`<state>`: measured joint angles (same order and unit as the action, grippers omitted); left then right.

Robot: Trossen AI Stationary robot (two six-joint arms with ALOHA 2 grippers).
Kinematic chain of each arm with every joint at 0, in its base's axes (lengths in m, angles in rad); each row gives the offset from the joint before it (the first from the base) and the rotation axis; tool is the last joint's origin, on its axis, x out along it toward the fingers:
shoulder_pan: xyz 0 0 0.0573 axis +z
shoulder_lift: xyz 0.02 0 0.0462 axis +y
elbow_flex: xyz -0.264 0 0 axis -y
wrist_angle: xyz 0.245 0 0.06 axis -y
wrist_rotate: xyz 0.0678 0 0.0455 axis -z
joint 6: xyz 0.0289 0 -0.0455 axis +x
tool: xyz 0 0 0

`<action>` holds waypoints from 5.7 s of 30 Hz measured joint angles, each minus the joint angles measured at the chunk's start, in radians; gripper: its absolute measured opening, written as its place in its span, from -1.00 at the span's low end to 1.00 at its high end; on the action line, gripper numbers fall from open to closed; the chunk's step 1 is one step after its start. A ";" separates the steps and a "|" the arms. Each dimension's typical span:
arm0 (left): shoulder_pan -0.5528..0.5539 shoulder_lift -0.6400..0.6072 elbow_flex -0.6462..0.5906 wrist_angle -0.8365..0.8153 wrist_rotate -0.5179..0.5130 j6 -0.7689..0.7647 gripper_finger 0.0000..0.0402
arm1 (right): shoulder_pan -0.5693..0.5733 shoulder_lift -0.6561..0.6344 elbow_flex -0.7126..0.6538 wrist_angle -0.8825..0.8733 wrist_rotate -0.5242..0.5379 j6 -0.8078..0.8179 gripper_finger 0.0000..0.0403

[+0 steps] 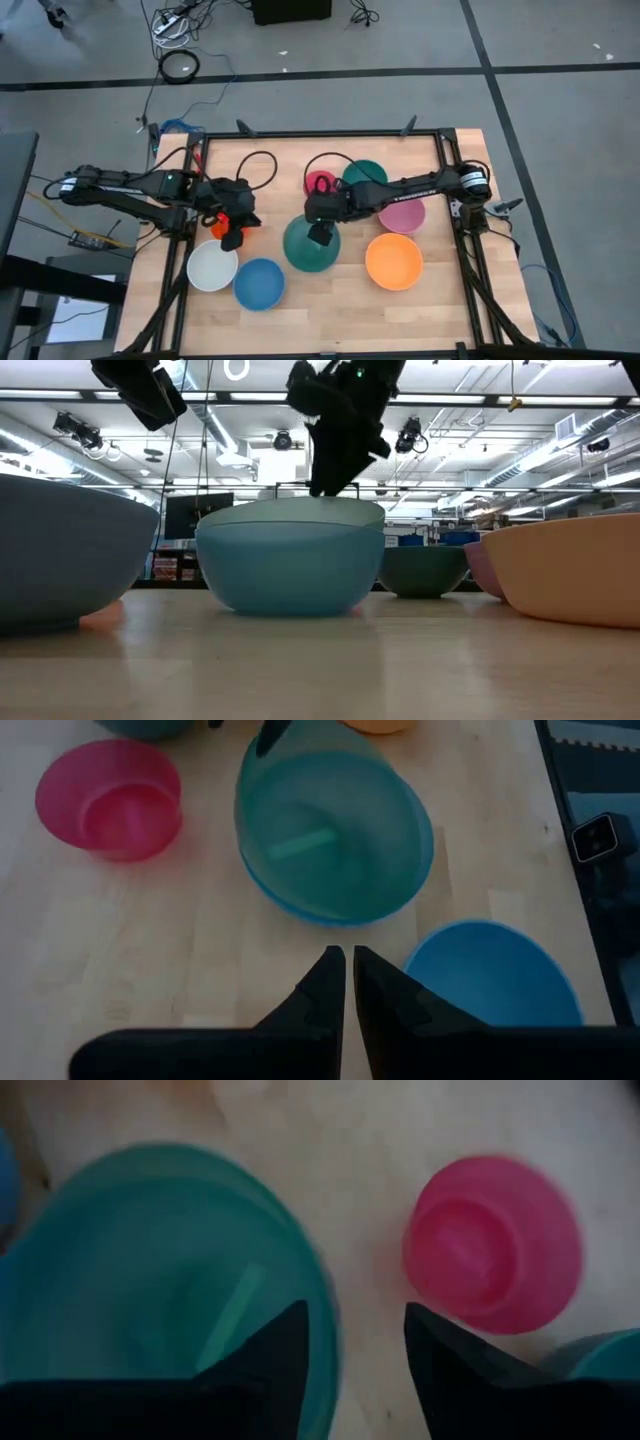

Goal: Nest bowls inside each other
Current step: Stack the light green bowl on top of the light blue bowl, then stack the orange bowl on top of the light green bowl

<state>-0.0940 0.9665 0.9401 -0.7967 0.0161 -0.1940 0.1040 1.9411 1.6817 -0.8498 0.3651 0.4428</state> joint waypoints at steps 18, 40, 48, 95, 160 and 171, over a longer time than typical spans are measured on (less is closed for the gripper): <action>0.000 0.000 0.000 0.036 -0.027 0.006 -0.83 | 0.011 0.005 -0.064 0.087 0.125 0.054 -0.39; 0.000 0.000 0.000 0.045 -0.046 0.006 -0.83 | 0.026 0.007 -0.077 0.510 -0.071 -0.011 -0.50; 0.000 0.001 0.000 0.043 -0.045 0.006 -0.83 | 0.052 0.041 -0.080 0.552 -0.225 -0.008 -0.51; -0.113 0.009 -0.082 -0.097 0.203 -0.049 -0.83 | 0.193 -0.410 -0.079 -0.500 0.455 0.336 -0.71; -0.135 0.008 -0.110 0.410 -0.307 0.036 -0.83 | 0.371 -0.488 -0.838 -0.086 -0.254 0.937 -0.93; -0.135 0.008 -0.110 0.411 -0.306 0.037 -0.83 | 0.334 -0.666 -0.729 0.018 -0.037 0.791 -1.00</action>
<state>-0.2295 0.9745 0.8299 -0.3855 -0.2901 -0.1572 0.4382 1.2746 0.9529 -0.8320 0.3286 1.2341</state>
